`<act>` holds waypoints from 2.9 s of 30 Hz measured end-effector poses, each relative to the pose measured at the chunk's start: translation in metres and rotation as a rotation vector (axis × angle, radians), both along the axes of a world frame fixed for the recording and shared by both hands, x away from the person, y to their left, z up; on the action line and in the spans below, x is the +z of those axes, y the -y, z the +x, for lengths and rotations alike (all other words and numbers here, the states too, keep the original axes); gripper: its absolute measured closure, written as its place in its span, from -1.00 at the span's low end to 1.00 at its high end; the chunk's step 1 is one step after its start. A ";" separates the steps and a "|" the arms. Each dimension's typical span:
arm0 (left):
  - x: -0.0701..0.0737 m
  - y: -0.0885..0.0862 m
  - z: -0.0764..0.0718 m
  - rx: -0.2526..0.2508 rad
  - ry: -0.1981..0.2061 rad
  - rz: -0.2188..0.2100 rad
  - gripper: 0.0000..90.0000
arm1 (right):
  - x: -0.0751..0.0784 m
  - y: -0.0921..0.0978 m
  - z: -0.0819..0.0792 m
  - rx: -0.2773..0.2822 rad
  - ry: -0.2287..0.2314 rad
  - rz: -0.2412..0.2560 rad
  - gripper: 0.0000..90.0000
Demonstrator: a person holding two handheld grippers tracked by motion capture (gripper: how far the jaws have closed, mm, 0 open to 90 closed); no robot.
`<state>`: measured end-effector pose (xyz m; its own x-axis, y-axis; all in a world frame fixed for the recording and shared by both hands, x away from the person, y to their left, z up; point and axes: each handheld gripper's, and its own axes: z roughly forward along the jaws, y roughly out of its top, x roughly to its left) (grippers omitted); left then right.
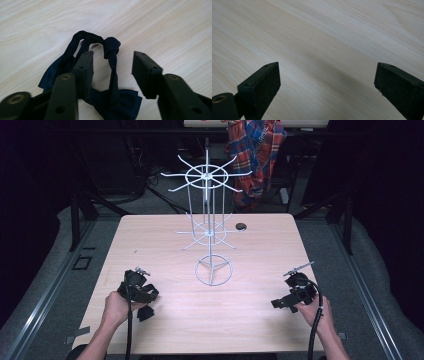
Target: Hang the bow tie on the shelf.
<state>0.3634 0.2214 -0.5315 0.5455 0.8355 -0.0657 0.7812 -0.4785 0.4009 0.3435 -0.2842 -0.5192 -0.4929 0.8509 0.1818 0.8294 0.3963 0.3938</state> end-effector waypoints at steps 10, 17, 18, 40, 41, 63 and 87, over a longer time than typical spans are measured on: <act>-0.005 0.002 0.003 -0.031 -0.029 0.019 0.82 | -0.001 0.001 0.000 -0.005 -0.005 -0.005 -0.86; 0.001 -0.002 0.001 -0.019 -0.005 -0.006 0.93 | 0.000 0.000 0.000 0.000 -0.006 -0.007 -0.85; 0.003 -0.003 0.000 -0.015 0.002 -0.010 0.93 | -0.001 -0.001 -0.001 -0.021 0.006 0.002 -0.85; 0.033 -0.024 -0.013 0.072 0.139 -0.154 0.93 | 0.001 0.002 0.001 -0.005 -0.006 -0.002 -0.85; 0.034 -0.025 -0.013 0.073 0.141 -0.158 0.93 | 0.001 0.001 0.001 -0.002 -0.002 -0.001 -0.85; 0.060 -0.023 -0.021 0.056 0.233 -0.240 0.93 | 0.003 0.008 -0.001 -0.031 0.013 0.009 -0.84; 0.095 -0.012 -0.006 0.035 0.342 -0.330 0.95 | 0.005 0.005 -0.003 -0.057 0.058 0.037 -0.83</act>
<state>0.3573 0.2332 -0.4364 0.5543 0.8183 -0.1519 0.5909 -0.2583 0.7643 0.3407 -0.2893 -0.5144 -0.4549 0.8709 0.1859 0.8252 0.3338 0.4557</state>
